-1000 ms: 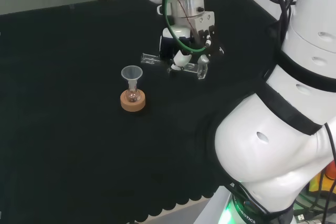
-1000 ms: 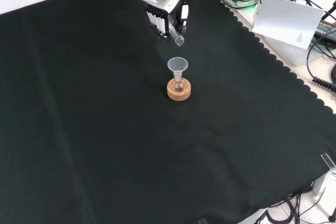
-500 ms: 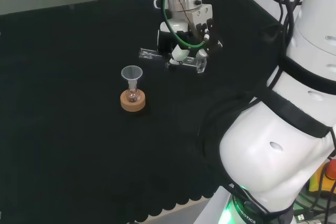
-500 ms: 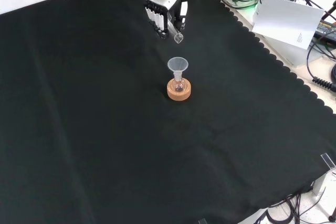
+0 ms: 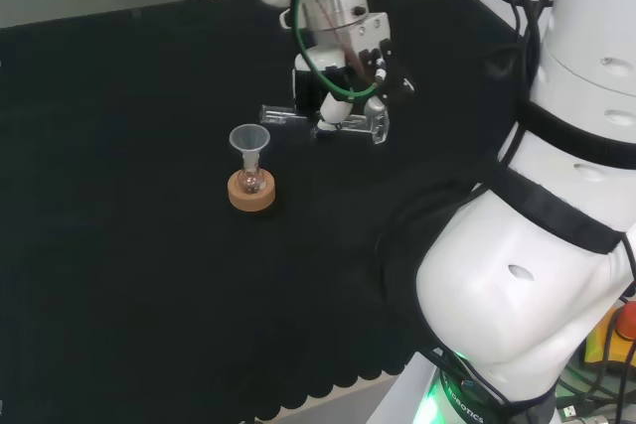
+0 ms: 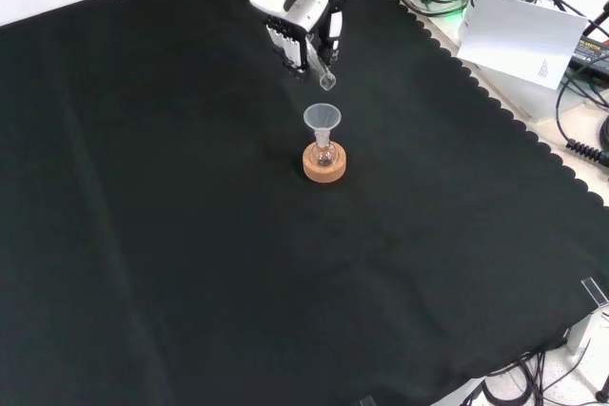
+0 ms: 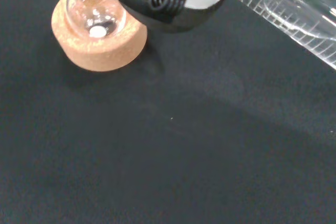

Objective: Pour the water from the graduated cylinder into the round-bottom flask.

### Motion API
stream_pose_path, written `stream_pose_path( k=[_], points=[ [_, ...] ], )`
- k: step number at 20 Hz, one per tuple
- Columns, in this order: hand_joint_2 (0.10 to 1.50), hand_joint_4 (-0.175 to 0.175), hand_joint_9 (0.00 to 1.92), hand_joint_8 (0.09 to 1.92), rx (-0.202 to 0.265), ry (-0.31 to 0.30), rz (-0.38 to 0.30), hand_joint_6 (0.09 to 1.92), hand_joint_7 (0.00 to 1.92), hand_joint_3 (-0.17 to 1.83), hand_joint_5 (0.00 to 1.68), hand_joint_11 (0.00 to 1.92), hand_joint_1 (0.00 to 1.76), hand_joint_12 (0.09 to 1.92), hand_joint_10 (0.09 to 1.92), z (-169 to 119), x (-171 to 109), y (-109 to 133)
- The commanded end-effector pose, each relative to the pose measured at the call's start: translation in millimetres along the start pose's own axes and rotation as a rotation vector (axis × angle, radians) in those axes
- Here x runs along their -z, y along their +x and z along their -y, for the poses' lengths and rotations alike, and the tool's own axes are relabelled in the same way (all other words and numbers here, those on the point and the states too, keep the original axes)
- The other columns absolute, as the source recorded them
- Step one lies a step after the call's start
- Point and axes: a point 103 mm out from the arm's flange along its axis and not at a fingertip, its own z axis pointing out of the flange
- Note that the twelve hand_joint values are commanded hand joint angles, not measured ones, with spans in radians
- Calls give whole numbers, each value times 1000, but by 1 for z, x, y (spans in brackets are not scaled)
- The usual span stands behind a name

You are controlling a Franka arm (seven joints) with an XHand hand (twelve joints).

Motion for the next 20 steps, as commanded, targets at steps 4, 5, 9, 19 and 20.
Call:
stream_pose_path(
  k=[4, 5, 9, 19, 20],
  points=[
    [1019, -175, 1775, 87, -18, 80, 75, 87, 1570, -175, 1499, 1418, 1321, 591, 87, -5, 0, 8],
    [1019, -175, 1775, 87, -21, 83, 83, 87, 1570, -175, 1499, 1419, 1321, 590, 87, -5, 1, 8],
    [1019, -175, 1776, 87, -30, 92, 107, 87, 1570, -175, 1499, 1420, 1321, 590, 87, -4, 4, 10],
    [1019, -175, 1778, 87, -55, 137, 171, 87, 1570, -175, 1500, 1423, 1321, 586, 87, -9, 12, 16],
    [1019, -175, 1778, 87, -58, 142, 180, 87, 1570, -175, 1500, 1424, 1321, 586, 87, -10, 13, 16]
  ],
)
